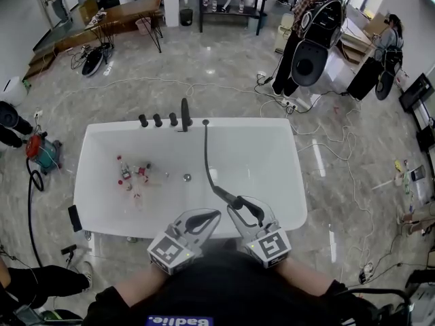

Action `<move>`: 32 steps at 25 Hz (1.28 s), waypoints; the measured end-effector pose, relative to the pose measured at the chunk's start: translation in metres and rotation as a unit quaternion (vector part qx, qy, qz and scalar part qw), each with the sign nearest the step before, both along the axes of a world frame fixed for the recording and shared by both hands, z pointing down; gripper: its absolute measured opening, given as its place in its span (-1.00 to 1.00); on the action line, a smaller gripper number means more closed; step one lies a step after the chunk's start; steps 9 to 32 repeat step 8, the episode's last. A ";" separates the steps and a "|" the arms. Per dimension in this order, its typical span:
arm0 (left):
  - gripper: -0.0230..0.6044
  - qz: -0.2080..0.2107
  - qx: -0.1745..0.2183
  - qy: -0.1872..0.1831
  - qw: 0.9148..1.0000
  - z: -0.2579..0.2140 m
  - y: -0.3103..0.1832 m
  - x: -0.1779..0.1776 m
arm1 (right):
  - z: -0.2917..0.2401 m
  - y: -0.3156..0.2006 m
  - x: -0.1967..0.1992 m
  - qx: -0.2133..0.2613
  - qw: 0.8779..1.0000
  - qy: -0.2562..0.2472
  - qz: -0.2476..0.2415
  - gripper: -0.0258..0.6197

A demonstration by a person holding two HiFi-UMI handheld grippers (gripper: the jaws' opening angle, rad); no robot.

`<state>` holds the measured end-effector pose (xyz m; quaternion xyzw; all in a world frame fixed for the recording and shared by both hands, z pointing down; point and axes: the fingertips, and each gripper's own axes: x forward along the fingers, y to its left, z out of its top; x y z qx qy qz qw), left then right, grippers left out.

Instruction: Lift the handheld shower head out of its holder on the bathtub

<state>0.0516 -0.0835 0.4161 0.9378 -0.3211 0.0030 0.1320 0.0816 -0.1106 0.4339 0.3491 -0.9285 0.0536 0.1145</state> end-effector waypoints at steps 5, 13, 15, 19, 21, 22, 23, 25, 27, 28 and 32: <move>-0.93 -0.001 0.000 0.000 1.000 0.001 0.002 -0.001 | -0.003 0.000 -0.001 0.001 1.000 0.000 -0.003 -0.52; -0.93 0.001 -0.001 -0.003 1.000 -0.002 0.003 -0.001 | -0.015 -0.003 -0.004 0.010 1.000 -0.008 -0.004 -0.52; -0.93 0.001 -0.001 -0.003 1.000 -0.002 0.003 -0.001 | -0.015 -0.003 -0.004 0.010 1.000 -0.008 -0.004 -0.52; -0.93 0.001 -0.001 -0.003 1.000 -0.002 0.003 -0.001 | -0.015 -0.003 -0.004 0.010 1.000 -0.008 -0.004 -0.52; -0.93 0.001 -0.001 -0.003 1.000 -0.002 0.003 -0.001 | -0.015 -0.003 -0.004 0.010 1.000 -0.008 -0.004 -0.52; -0.93 0.001 -0.001 -0.003 1.000 -0.002 0.003 -0.001 | -0.015 -0.003 -0.004 0.010 1.000 -0.008 -0.004 -0.52; -0.93 0.001 -0.001 -0.003 1.000 -0.002 0.003 -0.001 | -0.015 -0.003 -0.004 0.010 1.000 -0.008 -0.004 -0.52; -0.93 0.001 -0.001 -0.003 1.000 -0.002 0.003 -0.001 | -0.015 -0.003 -0.004 0.010 1.000 -0.008 -0.004 -0.52; -0.93 0.001 -0.001 -0.003 1.000 -0.002 0.003 -0.001 | -0.015 -0.003 -0.004 0.010 1.000 -0.008 -0.004 -0.52; -0.93 0.001 -0.001 -0.003 1.000 -0.002 0.003 -0.001 | -0.015 -0.003 -0.004 0.010 1.000 -0.008 -0.004 -0.52; -0.93 0.001 -0.001 -0.003 1.000 -0.002 0.003 -0.001 | -0.015 -0.003 -0.004 0.010 1.000 -0.008 -0.004 -0.52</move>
